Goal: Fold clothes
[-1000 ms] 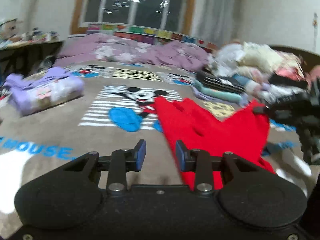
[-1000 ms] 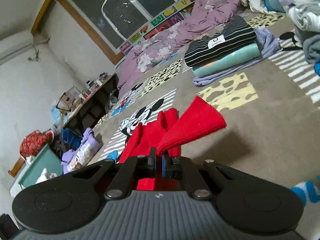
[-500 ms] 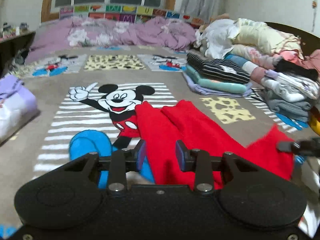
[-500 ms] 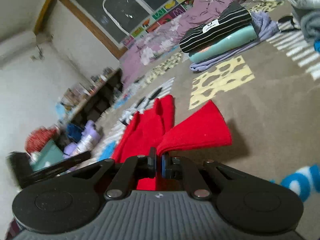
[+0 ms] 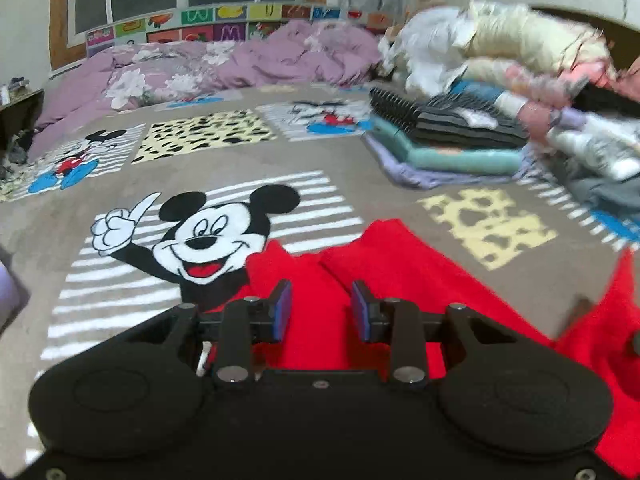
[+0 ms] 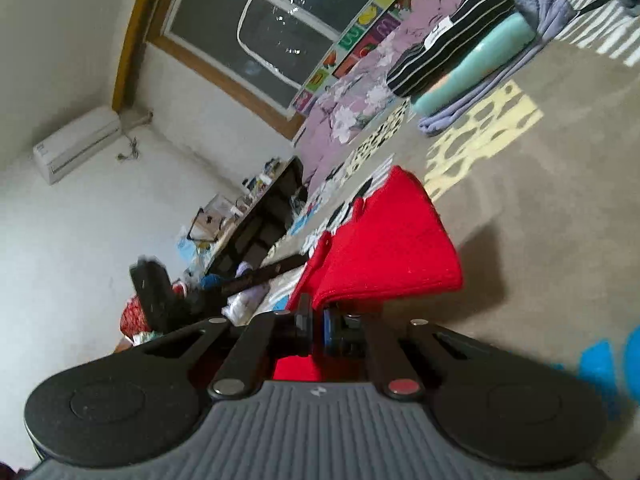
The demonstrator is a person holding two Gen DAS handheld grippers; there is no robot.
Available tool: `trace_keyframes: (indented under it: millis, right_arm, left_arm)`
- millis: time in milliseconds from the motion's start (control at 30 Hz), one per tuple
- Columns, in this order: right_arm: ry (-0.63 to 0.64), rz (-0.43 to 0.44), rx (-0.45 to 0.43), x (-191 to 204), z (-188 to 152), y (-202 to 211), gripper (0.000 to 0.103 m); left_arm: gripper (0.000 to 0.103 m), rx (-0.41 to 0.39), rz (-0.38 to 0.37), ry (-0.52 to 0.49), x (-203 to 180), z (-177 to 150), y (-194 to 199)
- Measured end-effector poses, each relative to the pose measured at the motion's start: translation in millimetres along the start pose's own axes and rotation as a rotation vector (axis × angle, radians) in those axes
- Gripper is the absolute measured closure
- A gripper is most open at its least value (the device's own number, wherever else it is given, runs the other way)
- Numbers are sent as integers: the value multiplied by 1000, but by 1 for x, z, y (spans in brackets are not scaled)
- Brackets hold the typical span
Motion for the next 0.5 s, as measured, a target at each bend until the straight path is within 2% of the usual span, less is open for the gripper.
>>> trace_keyframes:
  millis: [33, 100, 200, 300, 400, 500]
  right_arm:
    - [-1, 1, 6, 0, 0, -1, 96]
    - [-6, 1, 6, -1, 0, -1, 96]
    - [4, 2, 10, 1, -1, -1, 96]
    - [13, 3, 15, 4, -2, -1, 96]
    - [19, 0, 18, 4, -3, -1, 96]
    - [19, 5, 10, 5, -3, 2, 96]
  left_arm:
    - [71, 10, 17, -20, -3, 0, -5]
    - [92, 36, 154, -49, -2, -4, -15]
    - [93, 52, 122, 27, 11, -10, -21]
    - [92, 43, 81, 35, 15, -8, -16]
    - [93, 0, 48, 121, 28, 0, -3]
    - [93, -45, 6, 54, 15, 5, 2]
Point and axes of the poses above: each gripper's, at about its wrist camera, not at the fingertips, and y roughly against the way its jaws point, x to its left, z to its top, the point moved 3 cm from there along -y, roughly the way its jaws point, and after that the axes turned 10 degrees about z, right-handed, at the moved point
